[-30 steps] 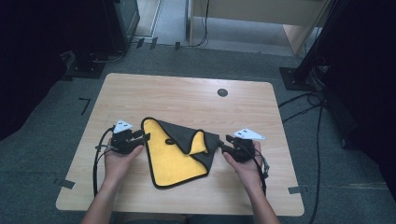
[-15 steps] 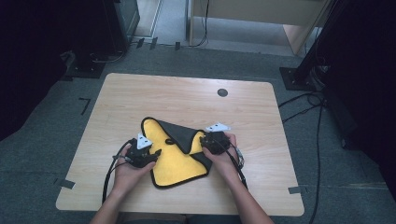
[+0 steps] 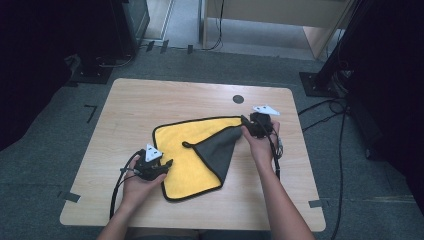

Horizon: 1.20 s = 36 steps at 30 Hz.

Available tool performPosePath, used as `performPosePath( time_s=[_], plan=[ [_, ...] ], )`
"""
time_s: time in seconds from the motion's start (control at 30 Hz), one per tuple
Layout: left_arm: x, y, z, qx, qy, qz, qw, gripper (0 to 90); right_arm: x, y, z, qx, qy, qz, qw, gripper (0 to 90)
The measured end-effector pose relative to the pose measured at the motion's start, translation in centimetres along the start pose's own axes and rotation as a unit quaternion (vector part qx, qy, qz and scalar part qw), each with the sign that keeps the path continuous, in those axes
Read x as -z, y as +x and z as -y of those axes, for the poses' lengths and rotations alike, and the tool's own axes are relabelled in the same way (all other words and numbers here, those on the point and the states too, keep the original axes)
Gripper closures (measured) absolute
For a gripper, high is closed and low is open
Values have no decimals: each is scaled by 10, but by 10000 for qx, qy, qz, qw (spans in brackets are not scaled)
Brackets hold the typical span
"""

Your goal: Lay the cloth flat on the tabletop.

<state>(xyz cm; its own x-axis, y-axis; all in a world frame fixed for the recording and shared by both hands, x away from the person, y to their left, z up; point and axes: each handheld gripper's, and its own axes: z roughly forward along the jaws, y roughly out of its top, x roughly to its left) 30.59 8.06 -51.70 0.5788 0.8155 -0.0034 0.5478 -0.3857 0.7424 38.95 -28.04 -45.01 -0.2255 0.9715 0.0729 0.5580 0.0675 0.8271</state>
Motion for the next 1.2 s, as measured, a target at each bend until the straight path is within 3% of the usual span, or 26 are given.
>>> performPosePath(
  time_s=[0.03, 0.07, 0.1, 0.17, 0.2, 0.23, 0.27, 0.3, 0.33, 0.37, 0.4, 0.5, 0.53, 0.57, 0.6, 0.67, 0.73, 0.8, 0.93, 0.97, 1.0, 1.07, 1.1, 1.13, 1.17, 1.2],
  plan=[
    [0, 0, 0, 0, 0, 0, 10000, 504, 0, 0, 0, 0, 0, 0, 10000, 594],
    [0, 0, 0, -9, 4, -5, 10000, 504, 4, 19, 10, 211, 132, -415, 9988, 590],
    [0, 0, 0, -15, 7, -6, 10000, 504, 4, 19, 10, 211, 132, -415, 9988, 590],
    [0, 0, 0, -23, 17, -9, 10000, 503, 3, 46, 23, 571, 347, -881, 9939, 582],
    [0, 0, 0, -19, 14, -12, 10000, 503, 1, 60, 29, 795, 466, -1111, 9895, 590],
    [0, 0, 0, -18, 16, -12, 10000, 503, -4, 90, 40, 1184, 638, -1504, 9794, 604],
    [0, 0, 0, -18, 16, -12, 10000, 503, -4, 90, 40, 1184, 638, -1504, 9794, 604],
    [0, 0, 0, -17, 15, -10, 10000, 503, -11, 114, 48, 1518, 735, -1753, 9700, 590],
    [0, 0, 0, -17, 15, -10, 10000, 503, -11, 114, 48, 1518, 735, -1753, 9700, 590],
    [0, 0, 0, -17, 13, -12, 10000, 503, -15, 123, 50, 1639, 743, -1695, 9690, 585],
    [0, 0, 0, -4, 0, -12, 10000, 503, -27, 133, 53, 1695, 770, -1561, 9700, 579],
    [0, 0, 0, -18, 12, -10, 10000, 503, -45, 138, 57, 1624, 944, -1541, 9700, 591],
    [0, 0, 0, -19, 13, -10, 10000, 503, -45, 139, 57, 1615, 920, -1483, 9713, 630],
    [0, 0, 0, -19, 8, -9, 10000, 503, -46, 139, 56, 1628, 930, -1433, 9717, 695],
    [0, 0, 0, -19, 8, -9, 10000, 503, -46, 139, 56, 1628, 930, -1433, 9717, 695],
    [0, 0, 0, -18, 11, -9, 10000, 503, -40, 136, 53, 1622, 826, -1339, 9741, 879],
    [0, 0, 0, -16, 7, -6, 10000, 503, -37, 134, 52, 1636, 811, -1301, 9745, 882],
    [0, 0, 0, -5, 3, -9, 10000, 502, -23, 123, 49, 1503, 584, -1226, 9793, 886],
    [0, 0, 0, -13, 0, -19, 10000, 501, 19, 84, 48, 999, 151, -998, 9899, 887],
    [0, -1, 0, -12, 3, -21, 10000, 500, 45, 56, 55, 714, 18, -789, 9943, 887],
    [0, -1, 0, -12, 3, -21, 10000, 499, 45, 56, 55, 714, 18, -789, 9943, 887],
    [1, -1, 0, -50, 1, 3, 10000, 492, 64, 36, 65, 508, -10, -638, 9967, 887],
    [3, 0, -1, -106, 30, 135, 9998, 451, 82, 17, 79, 356, 40, -455, 9983, 887],
    [3, 0, -1, -106, 30, 135, 9998, 438, 82, 17, 79, 356, 40, -455, 9983, 887],
    [6, 0, -3, -177, 60, 164, 9997, 427, 96, 1, 93, 167, 156, -386, 9990, 886],
    [6, 0, -3, -177, 60, 164, 9997, 423, 96, 1, 93, 167, 156, -386, 9990, 886]
  ],
)
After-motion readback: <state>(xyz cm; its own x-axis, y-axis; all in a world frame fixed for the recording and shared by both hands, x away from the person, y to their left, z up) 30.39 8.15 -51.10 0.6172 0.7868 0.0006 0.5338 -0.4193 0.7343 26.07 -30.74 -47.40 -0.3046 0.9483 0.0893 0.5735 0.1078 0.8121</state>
